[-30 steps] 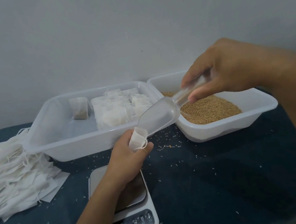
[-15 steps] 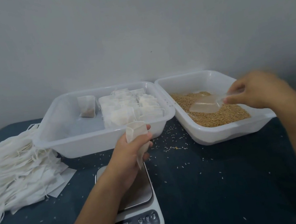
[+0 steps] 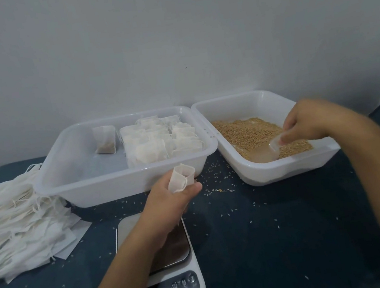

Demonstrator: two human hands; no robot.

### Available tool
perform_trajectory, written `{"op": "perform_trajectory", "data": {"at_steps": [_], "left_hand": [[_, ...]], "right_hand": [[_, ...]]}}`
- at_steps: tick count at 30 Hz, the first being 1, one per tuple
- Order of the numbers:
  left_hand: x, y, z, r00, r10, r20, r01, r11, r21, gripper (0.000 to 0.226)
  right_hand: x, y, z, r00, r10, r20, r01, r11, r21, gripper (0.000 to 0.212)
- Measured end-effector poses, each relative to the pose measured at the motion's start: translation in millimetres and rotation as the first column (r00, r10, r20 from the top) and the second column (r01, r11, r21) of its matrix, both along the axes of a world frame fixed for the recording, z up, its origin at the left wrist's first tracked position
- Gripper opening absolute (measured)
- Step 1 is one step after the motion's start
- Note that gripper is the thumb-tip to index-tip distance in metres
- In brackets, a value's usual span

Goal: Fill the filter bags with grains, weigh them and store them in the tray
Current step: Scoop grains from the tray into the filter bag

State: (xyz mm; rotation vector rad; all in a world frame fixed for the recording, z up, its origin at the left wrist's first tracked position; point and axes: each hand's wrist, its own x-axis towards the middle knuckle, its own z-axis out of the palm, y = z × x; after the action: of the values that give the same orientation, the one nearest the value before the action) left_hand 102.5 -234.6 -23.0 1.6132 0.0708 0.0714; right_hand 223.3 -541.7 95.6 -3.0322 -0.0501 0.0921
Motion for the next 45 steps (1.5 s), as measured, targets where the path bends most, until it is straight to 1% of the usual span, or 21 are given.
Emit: {"op": "perform_trajectory", "data": {"at_steps": [3,7,11,15,18,20,22,23,24,26,28,29,30,31,33,34,35,37,38,42,45], "left_hand": [[0,1,-1,1.000,0.007,0.005,-0.007,0.999,0.032,0.028],[1,2,-5,1.000,0.022,0.019,-0.023,0.999,0.046,0.017],[2,0,-6,0.999,0.024,0.029,-0.027,0.997,0.077,0.015],[1,0,-5,0.998,0.042,0.036,-0.044,0.996,0.074,0.015],[-1,1,-1,0.999,0.040,0.017,-0.041,0.998,0.050,0.018],[-3,1,3,1.000,0.017,-0.016,-0.017,0.999,-0.030,0.023],[-4,0,8,0.997,-0.031,-0.065,0.015,0.972,-0.234,0.032],[-3,0,10,0.994,-0.064,-0.084,0.028,0.926,-0.377,0.035],[-3,2,11,0.990,-0.106,-0.097,0.040,0.853,-0.520,0.039],[-4,8,15,0.978,-0.180,-0.103,0.051,0.691,-0.721,0.046],[-6,13,16,0.971,-0.220,-0.091,0.059,0.595,-0.801,0.050],[-7,15,17,0.971,-0.224,-0.084,0.068,0.596,-0.800,0.048],[-8,15,18,0.974,-0.213,-0.082,0.075,0.639,-0.765,0.045],[-8,14,18,0.979,-0.185,-0.083,0.077,0.718,-0.692,0.042],[-7,11,17,0.993,-0.094,-0.069,0.054,0.893,-0.447,0.039],[-7,10,16,0.998,-0.038,-0.059,0.018,0.953,-0.302,0.037],[-6,9,15,0.999,0.023,-0.043,-0.029,0.987,-0.158,0.034],[-4,9,11,0.994,0.102,0.030,-0.103,0.993,0.063,0.024],[-3,9,9,0.991,0.111,0.070,-0.119,0.986,0.116,0.021],[-1,9,6,0.983,0.120,0.141,-0.143,0.975,0.168,0.021],[-1,8,5,0.979,0.120,0.163,-0.150,0.971,0.186,0.021]], "right_hand": [[2,10,-19,0.999,-0.019,0.026,0.016,0.995,0.100,0.025],[-3,5,-29,0.992,-0.086,0.096,0.063,0.973,0.222,0.027],[-15,-1,-28,0.966,-0.150,0.211,0.099,0.967,0.236,0.032],[-25,4,-37,0.935,-0.205,0.288,0.099,0.934,0.345,0.044],[-29,7,-49,0.918,-0.232,0.321,0.066,0.888,0.454,0.038],[-32,9,-57,0.904,-0.262,0.338,0.023,0.818,0.574,0.036],[-36,13,-61,0.888,-0.295,0.353,-0.039,0.716,0.697,0.037],[-38,16,-61,0.886,-0.304,0.351,-0.074,0.654,0.753,0.036],[-41,20,-60,0.889,-0.298,0.347,-0.115,0.589,0.800,0.032],[-48,28,-55,0.905,-0.239,0.352,-0.205,0.478,0.854,0.022],[-56,33,-48,0.918,-0.151,0.366,-0.278,0.412,0.868,0.021],[-59,35,-44,0.922,-0.099,0.374,-0.308,0.397,0.865,0.024],[-63,36,-40,0.925,-0.041,0.378,-0.333,0.394,0.857,0.026],[-66,37,-36,0.926,0.021,0.377,-0.354,0.397,0.847,0.025],[-73,40,-27,0.921,0.136,0.365,-0.387,0.411,0.825,0.021],[-75,40,-23,0.916,0.183,0.358,-0.402,0.429,0.809,0.021],[-78,39,-18,0.910,0.222,0.349,-0.413,0.459,0.787,0.022],[-82,35,-7,0.908,0.278,0.315,-0.418,0.526,0.740,0.025],[-84,34,-1,0.908,0.297,0.294,-0.415,0.557,0.720,0.027],[-89,32,18,0.902,0.364,0.234,-0.430,0.694,0.577,0.029],[-91,36,28,0.895,0.392,0.212,-0.443,0.732,0.518,0.030]]}}
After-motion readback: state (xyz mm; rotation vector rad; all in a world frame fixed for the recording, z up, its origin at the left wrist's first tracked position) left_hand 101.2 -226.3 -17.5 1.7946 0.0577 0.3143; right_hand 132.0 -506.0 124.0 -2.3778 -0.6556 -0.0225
